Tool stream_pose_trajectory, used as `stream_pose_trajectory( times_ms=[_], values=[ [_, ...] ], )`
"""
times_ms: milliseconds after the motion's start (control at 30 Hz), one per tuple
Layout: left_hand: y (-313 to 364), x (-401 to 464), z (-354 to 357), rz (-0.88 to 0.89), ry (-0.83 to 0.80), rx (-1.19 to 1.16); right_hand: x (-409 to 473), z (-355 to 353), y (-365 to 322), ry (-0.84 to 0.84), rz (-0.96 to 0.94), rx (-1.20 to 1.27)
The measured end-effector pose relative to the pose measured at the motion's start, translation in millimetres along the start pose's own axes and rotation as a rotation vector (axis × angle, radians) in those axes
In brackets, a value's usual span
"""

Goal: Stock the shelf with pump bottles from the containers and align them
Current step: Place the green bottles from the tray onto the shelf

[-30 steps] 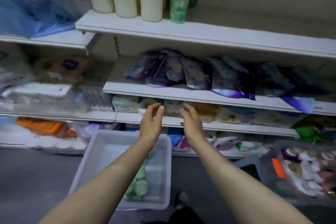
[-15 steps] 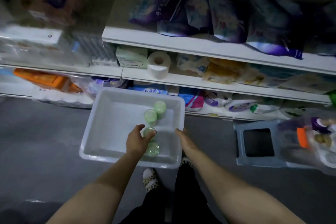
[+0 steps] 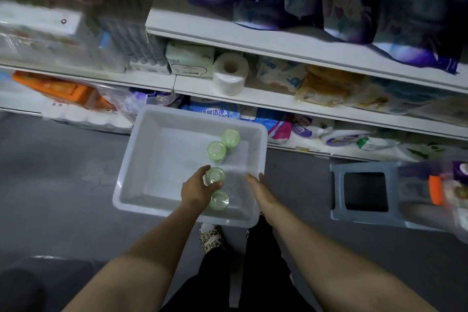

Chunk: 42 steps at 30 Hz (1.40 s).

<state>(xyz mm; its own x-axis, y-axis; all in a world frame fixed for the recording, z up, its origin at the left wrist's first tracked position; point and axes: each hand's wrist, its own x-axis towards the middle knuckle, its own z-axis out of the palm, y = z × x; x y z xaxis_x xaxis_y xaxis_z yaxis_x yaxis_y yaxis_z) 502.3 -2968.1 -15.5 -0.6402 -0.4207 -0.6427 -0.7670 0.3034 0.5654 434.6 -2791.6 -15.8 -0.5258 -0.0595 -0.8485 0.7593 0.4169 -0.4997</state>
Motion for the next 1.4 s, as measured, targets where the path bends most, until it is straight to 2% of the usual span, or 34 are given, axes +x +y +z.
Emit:
stream_pose_trajectory(
  times_ms=[200, 333, 467, 767, 900, 1100, 1267, 1400],
  values=[
    [1, 5, -5, 0.019, -0.02, -0.033, -2, 0, 2, -0.019, -0.003, -0.018],
    [11, 1, -25, 0.039, -0.011, -0.197, -15, -5, -1, -0.059, 0.036, -0.045],
    [43, -10, -54, 0.118, -0.025, -0.292, -32, -4, -17, -0.099, -0.003, -0.094],
    [158, -57, -124, 0.279, -0.062, -0.517, -108, -10, -120, -0.059, -0.283, 0.153],
    [217, -86, -145, 0.405, -0.016, -0.505, -148, -24, -163, -0.12, -0.383, 0.289],
    [298, -131, -167, 0.556, 0.037, -0.519, -206, -59, -210, -0.095, -0.563, 0.437],
    [338, -161, -159, 0.73, -0.086, -0.625, -247, -95, -237, -0.078, -0.669, 0.521],
    [355, -180, -147, 0.844, -0.218, -0.517, -274, -121, -256, -0.06, -0.736, 0.584]
  ],
)
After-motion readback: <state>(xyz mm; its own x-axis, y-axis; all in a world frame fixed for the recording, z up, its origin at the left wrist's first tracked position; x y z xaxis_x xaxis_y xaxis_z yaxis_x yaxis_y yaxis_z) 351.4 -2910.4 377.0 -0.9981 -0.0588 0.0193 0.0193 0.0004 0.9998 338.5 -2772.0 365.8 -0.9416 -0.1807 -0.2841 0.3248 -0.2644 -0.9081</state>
